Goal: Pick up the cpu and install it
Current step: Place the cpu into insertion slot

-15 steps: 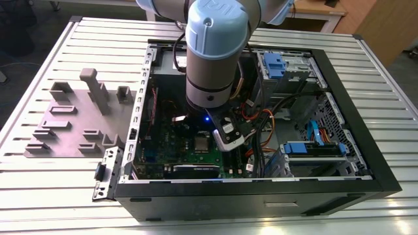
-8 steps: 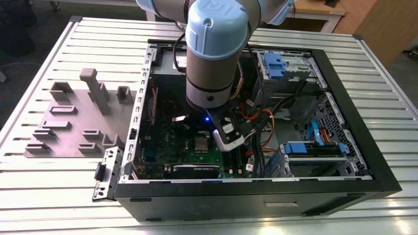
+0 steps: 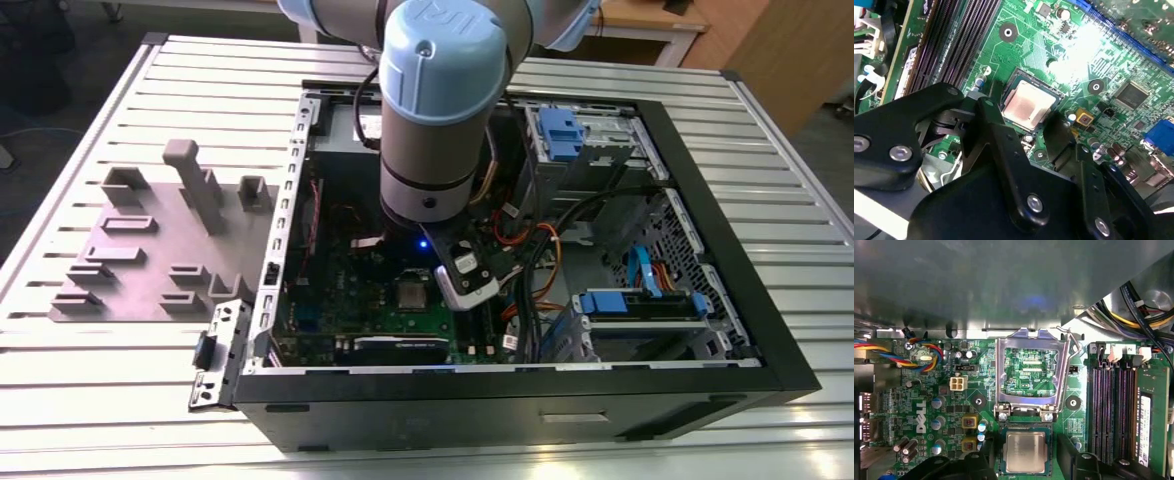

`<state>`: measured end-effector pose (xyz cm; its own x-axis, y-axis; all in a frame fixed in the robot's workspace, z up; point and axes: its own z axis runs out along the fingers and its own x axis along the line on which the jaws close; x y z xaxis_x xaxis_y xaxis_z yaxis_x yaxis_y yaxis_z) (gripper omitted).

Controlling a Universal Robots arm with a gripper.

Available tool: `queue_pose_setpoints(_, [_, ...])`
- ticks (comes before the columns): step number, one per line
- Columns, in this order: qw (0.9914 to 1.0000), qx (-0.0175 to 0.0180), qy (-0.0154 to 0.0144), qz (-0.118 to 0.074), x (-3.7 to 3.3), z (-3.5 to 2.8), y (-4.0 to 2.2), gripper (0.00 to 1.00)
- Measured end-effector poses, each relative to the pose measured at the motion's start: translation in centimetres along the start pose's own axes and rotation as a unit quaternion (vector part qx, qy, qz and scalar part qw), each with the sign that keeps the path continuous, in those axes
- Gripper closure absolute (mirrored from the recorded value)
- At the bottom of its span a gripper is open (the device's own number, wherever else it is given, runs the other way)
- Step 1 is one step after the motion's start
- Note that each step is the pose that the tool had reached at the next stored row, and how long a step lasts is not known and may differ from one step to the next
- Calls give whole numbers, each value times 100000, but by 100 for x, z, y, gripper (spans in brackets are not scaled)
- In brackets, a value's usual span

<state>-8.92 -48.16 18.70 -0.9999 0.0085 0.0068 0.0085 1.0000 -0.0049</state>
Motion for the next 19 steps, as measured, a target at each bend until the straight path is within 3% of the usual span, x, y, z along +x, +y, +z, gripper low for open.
queue_pose_setpoints(3, [100000, -2, -1, 5, 0, -6, 0, 40])
queue_pose_setpoints(13, [100000, 1, 20, 5, 2, -173, -1, 41])
queue_pose_setpoints(14, [100000, 1, 31, 3, 2, -182, -1, 48])
queue_pose_setpoints(17, [100000, -15, 48, 4, 1, -189, 0, 54])
queue_pose_setpoints(19, [100000, -7, 56, 4, 2, -192, -1, 65])
